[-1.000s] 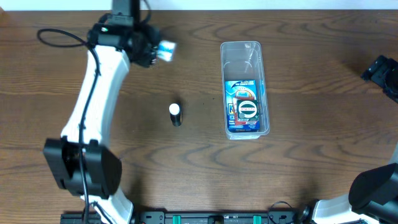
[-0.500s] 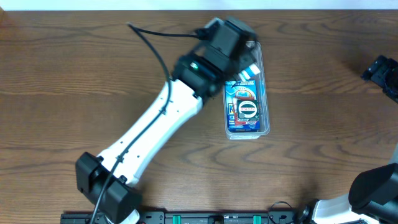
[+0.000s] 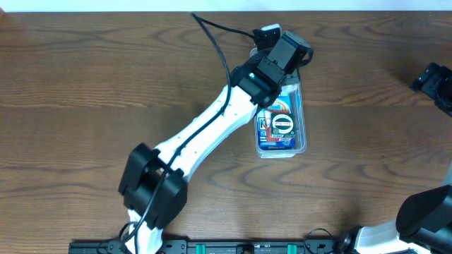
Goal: Pack container
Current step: 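Carry the white box over the container and lower it in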
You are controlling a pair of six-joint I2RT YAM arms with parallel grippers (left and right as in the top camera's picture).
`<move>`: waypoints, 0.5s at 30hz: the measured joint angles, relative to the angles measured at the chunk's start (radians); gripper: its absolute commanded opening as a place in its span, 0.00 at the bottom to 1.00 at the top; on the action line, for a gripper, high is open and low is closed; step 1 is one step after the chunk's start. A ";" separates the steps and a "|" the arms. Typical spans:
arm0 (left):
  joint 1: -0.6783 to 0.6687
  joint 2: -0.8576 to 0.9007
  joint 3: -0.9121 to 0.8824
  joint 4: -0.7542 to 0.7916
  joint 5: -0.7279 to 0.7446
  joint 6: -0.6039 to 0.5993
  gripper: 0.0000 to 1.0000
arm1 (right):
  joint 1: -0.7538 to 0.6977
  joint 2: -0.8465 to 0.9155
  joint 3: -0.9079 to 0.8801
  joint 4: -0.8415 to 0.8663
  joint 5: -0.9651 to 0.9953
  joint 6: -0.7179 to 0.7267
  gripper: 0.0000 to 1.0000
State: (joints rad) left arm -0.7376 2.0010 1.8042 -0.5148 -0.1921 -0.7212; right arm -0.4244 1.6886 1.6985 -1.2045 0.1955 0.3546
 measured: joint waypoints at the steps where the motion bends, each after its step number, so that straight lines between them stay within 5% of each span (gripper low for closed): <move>1: 0.006 0.010 0.000 -0.005 0.000 0.012 0.58 | 0.000 0.000 0.000 0.000 0.000 0.000 0.99; 7: 0.040 0.026 0.000 -0.031 -0.005 0.046 0.58 | 0.000 0.000 0.000 0.000 0.000 0.000 0.99; 11: 0.050 0.026 0.000 -0.044 -0.008 0.056 0.67 | 0.000 0.000 0.000 0.000 0.000 0.000 0.99; 15: 0.050 0.024 0.000 -0.074 -0.011 0.094 0.88 | 0.000 0.000 0.000 0.000 0.000 0.000 0.99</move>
State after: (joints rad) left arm -0.6872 2.0251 1.8042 -0.5884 -0.2028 -0.6273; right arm -0.4244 1.6886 1.6985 -1.2045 0.1955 0.3546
